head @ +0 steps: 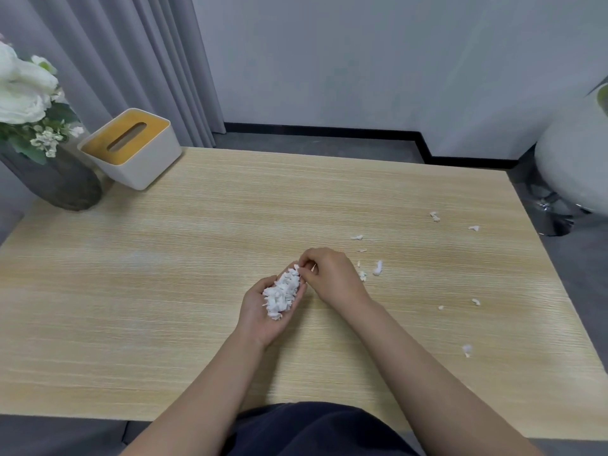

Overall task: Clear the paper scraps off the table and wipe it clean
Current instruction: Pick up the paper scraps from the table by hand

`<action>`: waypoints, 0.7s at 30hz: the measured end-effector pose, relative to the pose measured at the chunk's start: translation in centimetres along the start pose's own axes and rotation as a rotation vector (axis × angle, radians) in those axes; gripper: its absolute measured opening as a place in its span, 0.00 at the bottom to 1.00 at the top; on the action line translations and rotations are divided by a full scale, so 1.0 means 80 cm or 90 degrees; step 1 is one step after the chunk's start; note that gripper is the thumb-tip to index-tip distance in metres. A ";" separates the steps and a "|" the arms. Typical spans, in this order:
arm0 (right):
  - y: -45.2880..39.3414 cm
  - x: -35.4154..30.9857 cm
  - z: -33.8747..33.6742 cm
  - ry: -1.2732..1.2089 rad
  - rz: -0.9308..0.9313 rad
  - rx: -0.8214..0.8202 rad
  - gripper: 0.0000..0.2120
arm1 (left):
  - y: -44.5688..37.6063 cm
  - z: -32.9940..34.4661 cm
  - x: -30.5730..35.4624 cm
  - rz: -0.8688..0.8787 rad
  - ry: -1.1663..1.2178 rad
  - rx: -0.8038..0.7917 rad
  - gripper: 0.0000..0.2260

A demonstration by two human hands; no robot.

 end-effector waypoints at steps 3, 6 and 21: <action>0.005 0.000 0.002 0.038 -0.017 -0.016 0.08 | 0.002 0.009 -0.006 0.003 0.016 -0.043 0.23; 0.011 0.008 0.001 0.034 -0.016 -0.029 0.10 | -0.004 0.013 -0.015 -0.004 0.014 -0.042 0.18; -0.032 0.183 -0.103 -0.037 0.173 0.105 0.07 | -0.043 0.052 -0.044 -0.022 -0.046 -0.021 0.15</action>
Point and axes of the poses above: each hand's wrist, its own y-axis away from the middle knuckle, its own z-axis out of the palm, x = y × z, the point moved 10 cm from there along -y, towards the middle knuckle, and after that the axes turned 5 degrees about y, right-handed, at the moved point
